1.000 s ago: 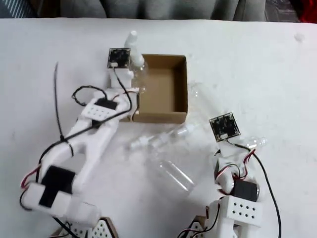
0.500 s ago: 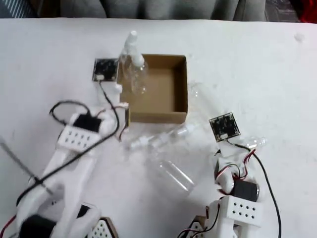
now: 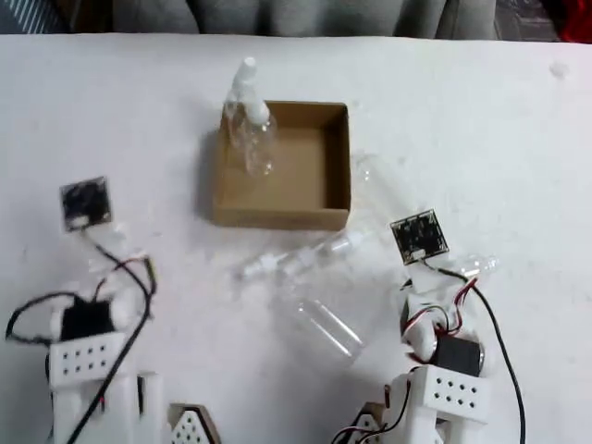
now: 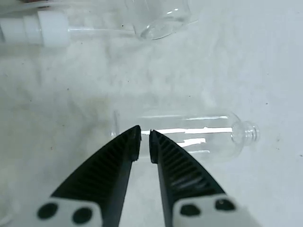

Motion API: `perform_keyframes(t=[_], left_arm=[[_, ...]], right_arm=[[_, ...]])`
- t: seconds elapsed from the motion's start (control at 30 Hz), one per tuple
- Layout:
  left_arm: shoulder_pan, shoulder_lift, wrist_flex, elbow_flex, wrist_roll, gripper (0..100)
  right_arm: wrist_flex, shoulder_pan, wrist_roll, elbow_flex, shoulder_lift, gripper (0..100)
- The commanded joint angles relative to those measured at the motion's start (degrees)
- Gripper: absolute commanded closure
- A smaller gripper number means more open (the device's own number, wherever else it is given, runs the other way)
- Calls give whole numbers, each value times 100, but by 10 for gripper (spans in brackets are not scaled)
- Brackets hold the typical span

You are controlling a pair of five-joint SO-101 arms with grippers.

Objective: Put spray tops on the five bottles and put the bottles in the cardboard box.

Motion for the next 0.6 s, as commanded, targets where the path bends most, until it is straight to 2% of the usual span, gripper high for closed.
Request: perform_keyframes(t=[0.0,0.07,0.2,0.3,0.4,0.57], left_arm=[[-409,-778,9,554,-237,973],[-391,-1112,0,844,-343,973],[-391,-1763,0,1380,-457,973],[-382,-2176,0,1793,-457,973],[-382,-2571,9,1987,-457,973],[-382,-3116,44,2268,-431,973]], right_arm=[[31,48,53,70,4,981],[180,57,79,-88,4,981],[1182,57,97,-1116,4,981],[1974,-127,466,-2048,48,981],[2800,-752,862,-2699,57,981],[3952,-2343,1125,-3543,57,981]])
